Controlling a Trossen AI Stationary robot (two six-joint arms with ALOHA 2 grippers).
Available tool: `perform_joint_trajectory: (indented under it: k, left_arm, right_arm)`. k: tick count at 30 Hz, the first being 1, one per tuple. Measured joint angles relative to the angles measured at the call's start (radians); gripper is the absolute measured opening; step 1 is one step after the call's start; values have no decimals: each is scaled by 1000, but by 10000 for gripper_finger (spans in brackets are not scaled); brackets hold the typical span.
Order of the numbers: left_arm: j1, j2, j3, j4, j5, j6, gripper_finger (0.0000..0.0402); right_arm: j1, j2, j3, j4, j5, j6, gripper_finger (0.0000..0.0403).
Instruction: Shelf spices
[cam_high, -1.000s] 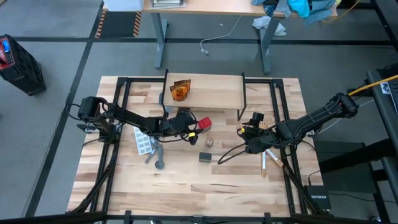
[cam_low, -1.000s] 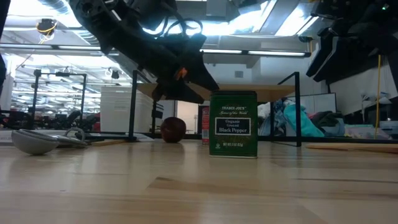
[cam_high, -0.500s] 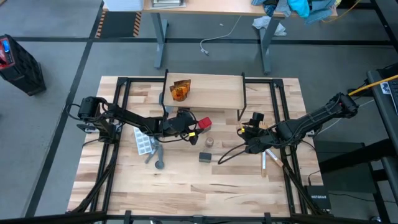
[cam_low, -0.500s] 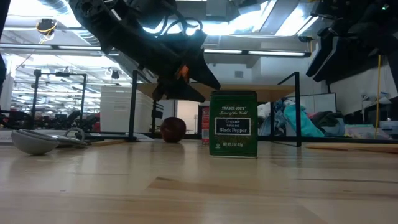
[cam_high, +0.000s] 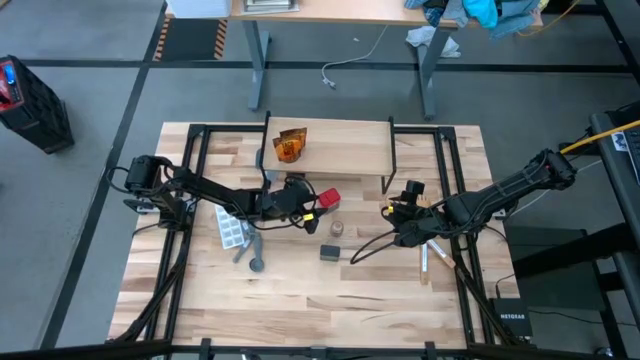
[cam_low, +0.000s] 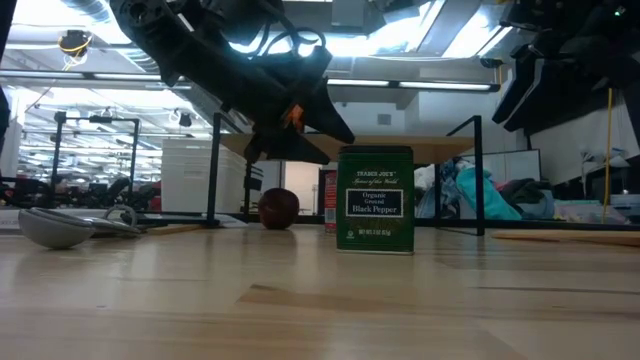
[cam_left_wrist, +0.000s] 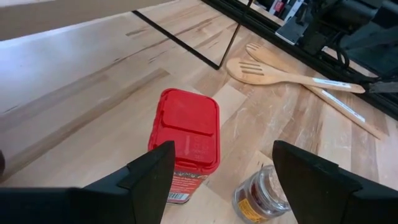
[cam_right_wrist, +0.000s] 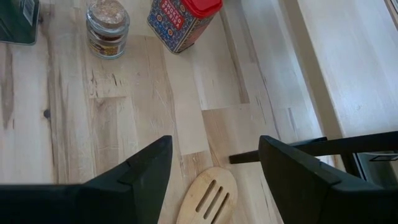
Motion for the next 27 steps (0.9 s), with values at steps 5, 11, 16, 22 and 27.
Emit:
perform_joint_trajectory:
  k: [5, 11, 16, 22, 27]
  left_arm:
    - [0, 0, 0, 0, 0, 2, 263]
    - [1, 0, 0, 0, 0, -9, 263]
    - [6, 14, 0, 3, 0, -20, 273]
    - [25, 23, 0, -9, -1, -41, 359]
    - [28, 24, 0, -15, -1, -35, 394]
  right_arm:
    - [0, 0, 0, 0, 0, 0, 246]
    - [0, 0, 0, 0, 0, 0, 246]
    - [0, 0, 0, 0, 0, 0, 246]
    - [0, 0, 0, 0, 0, 0, 246]
    - [0, 0, 0, 1, 0, 0, 246]
